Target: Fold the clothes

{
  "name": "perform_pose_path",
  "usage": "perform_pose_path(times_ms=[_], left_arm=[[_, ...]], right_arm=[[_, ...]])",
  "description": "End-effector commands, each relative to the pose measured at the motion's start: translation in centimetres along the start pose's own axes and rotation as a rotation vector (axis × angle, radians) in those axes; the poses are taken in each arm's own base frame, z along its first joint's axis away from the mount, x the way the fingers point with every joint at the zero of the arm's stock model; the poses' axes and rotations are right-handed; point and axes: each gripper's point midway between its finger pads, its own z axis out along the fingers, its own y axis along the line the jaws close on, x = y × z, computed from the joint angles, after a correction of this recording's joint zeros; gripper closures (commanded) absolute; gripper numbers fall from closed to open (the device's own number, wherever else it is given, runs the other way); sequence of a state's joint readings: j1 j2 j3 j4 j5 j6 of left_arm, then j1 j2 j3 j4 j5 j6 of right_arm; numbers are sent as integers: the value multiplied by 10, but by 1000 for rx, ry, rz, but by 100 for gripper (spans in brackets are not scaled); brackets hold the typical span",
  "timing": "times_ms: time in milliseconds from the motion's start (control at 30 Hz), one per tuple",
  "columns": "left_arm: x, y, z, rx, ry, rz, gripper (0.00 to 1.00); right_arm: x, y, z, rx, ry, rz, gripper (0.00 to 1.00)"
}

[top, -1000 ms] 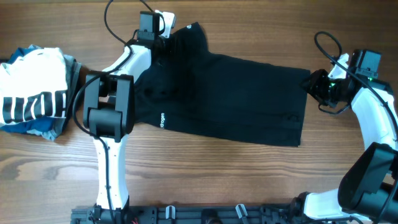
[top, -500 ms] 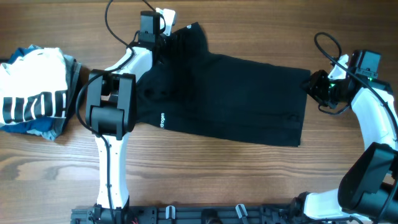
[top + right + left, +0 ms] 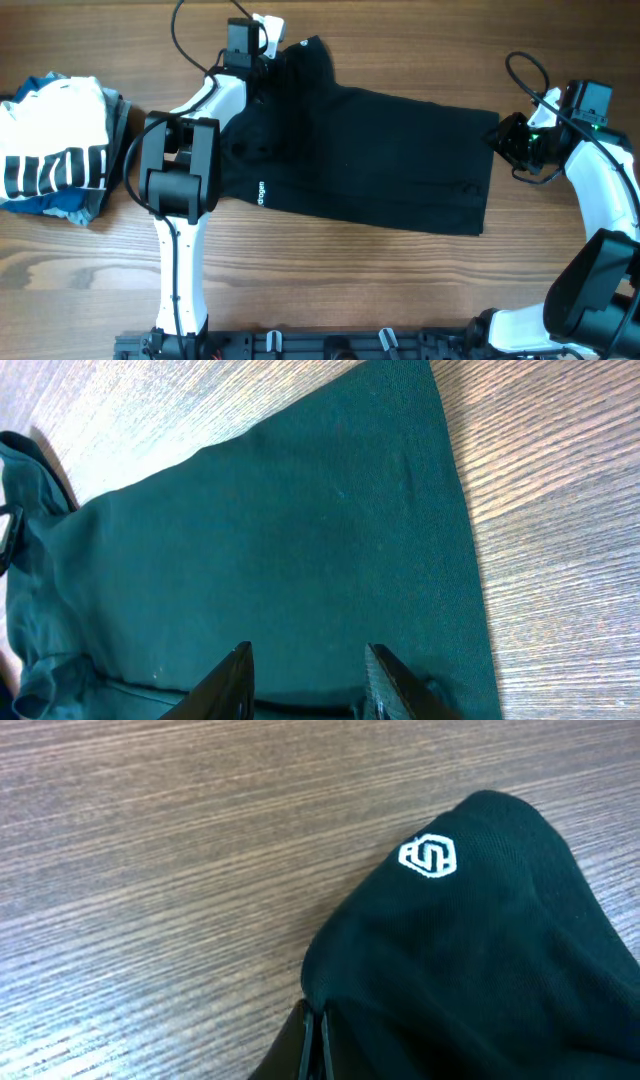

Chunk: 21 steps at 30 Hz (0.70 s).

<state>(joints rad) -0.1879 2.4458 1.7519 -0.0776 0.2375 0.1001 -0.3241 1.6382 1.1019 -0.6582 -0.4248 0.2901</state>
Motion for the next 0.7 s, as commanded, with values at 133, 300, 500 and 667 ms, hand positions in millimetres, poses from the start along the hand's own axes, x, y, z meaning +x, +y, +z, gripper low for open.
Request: perform_pose_path(times_ms=[133,300,500,667], left_arm=[[-50,-25,-68,24,-29,16,96],[-63,-37,-126,17,20,5,96],[15,-38,-163,-25,373,-71,83],[24,-26,-166,-97,408,-62,56]], right_arm=[[4,-4,7,10,16,15,65],[2,-4,7,8,9,11,65],[2,-4,7,7,7,10,65],[1,-3,7,6,2,8,65]])
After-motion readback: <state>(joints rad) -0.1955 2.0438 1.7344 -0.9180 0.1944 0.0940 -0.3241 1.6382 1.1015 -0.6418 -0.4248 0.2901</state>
